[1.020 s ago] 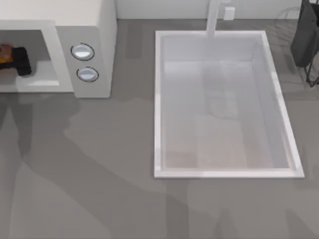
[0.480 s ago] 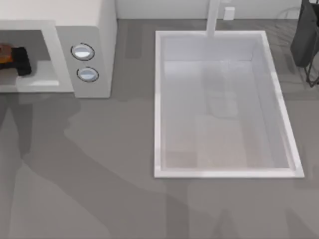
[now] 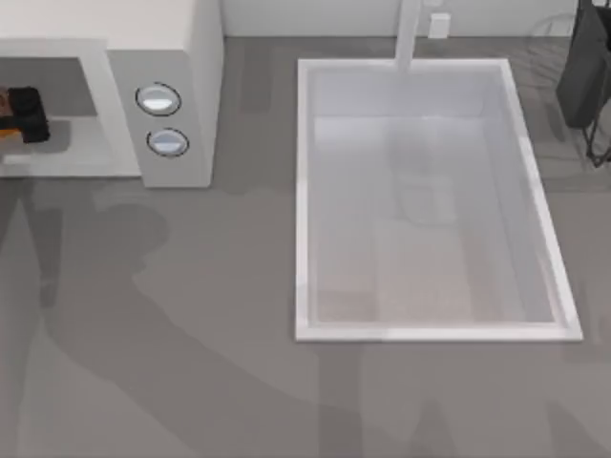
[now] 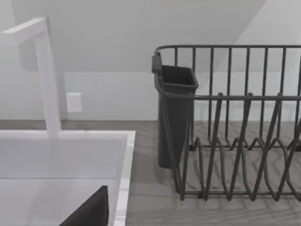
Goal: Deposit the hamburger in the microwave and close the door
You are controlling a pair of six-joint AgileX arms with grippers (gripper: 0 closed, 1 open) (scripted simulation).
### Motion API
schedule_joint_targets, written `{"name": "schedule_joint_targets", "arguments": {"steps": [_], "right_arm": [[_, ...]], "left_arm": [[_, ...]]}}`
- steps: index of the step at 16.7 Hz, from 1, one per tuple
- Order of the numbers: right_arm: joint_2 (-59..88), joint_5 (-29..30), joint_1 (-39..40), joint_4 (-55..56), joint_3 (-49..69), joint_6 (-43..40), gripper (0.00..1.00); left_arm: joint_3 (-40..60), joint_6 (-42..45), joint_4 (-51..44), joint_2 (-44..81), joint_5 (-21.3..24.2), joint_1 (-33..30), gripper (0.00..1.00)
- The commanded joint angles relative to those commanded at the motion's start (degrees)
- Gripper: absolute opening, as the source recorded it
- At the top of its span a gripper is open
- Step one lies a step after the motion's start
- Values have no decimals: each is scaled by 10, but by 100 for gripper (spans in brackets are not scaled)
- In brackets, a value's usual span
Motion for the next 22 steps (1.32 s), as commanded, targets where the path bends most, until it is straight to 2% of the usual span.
{"name": "schedule_joint_targets", "arguments": {"steps": [13,17,22], "right_arm": [[0,0,0,0,0,0,100],[0,0,0,0,0,0,100],[0,0,0,0,0,0,100]], "left_arm": [[-341,22,141,-158,57,59,100],[-399,27,188,-179,62,77,100],[-423,28,193,-169,62,84,100]]}}
